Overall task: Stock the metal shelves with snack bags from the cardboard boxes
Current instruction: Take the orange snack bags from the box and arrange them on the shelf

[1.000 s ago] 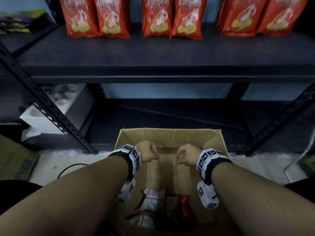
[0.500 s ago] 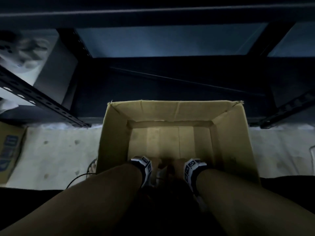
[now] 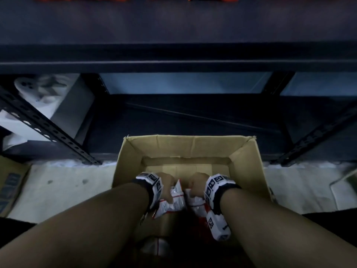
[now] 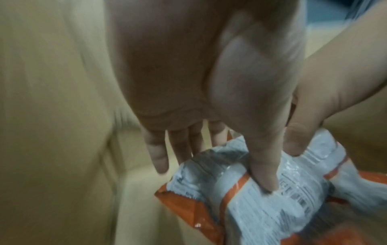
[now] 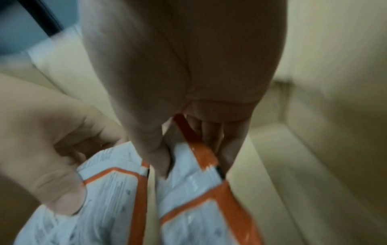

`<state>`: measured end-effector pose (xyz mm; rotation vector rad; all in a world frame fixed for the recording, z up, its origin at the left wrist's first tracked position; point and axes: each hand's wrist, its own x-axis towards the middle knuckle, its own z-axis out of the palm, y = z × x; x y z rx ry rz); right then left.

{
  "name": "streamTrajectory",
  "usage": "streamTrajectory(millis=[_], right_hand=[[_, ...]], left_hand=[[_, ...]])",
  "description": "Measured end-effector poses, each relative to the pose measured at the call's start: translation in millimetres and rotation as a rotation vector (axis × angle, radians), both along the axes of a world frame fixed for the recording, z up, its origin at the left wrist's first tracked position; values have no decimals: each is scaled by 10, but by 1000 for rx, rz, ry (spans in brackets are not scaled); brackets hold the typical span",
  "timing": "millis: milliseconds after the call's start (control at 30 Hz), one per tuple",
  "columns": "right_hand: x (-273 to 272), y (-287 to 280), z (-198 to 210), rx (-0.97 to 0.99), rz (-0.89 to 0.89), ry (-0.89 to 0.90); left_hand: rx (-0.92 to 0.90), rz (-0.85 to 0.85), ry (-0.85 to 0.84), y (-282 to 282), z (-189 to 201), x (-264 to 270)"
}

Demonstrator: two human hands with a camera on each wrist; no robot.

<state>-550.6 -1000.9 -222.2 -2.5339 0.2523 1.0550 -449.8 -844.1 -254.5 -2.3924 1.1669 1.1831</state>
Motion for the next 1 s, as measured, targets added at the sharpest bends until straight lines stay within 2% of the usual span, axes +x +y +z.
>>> streamTrajectory(millis=[100,167,233,333,500,633,1000], right_hand=[[139,-111,295,-31,-122,-133],[249,-160,587,-46,-109,-194],[317,-179,951,-60,-51,-262],[441,-281,1437,-85,-4,-365],[527,-391,2177,-91,73,-462],[476,-477,2665,-57,91,-600],[311,-578,3693,87,-2,-989]], left_hand=[[-71,66,-60,-28,226,266],[-97,92,-117,-77,397,500],[-164,75,-114,-133,1080,415],[-228,56,-173,-152,1755,422],[-386,65,-200,-69,2487,443],[-525,99,-211,49,2851,448],[-830,257,-93,364,3270,565]])
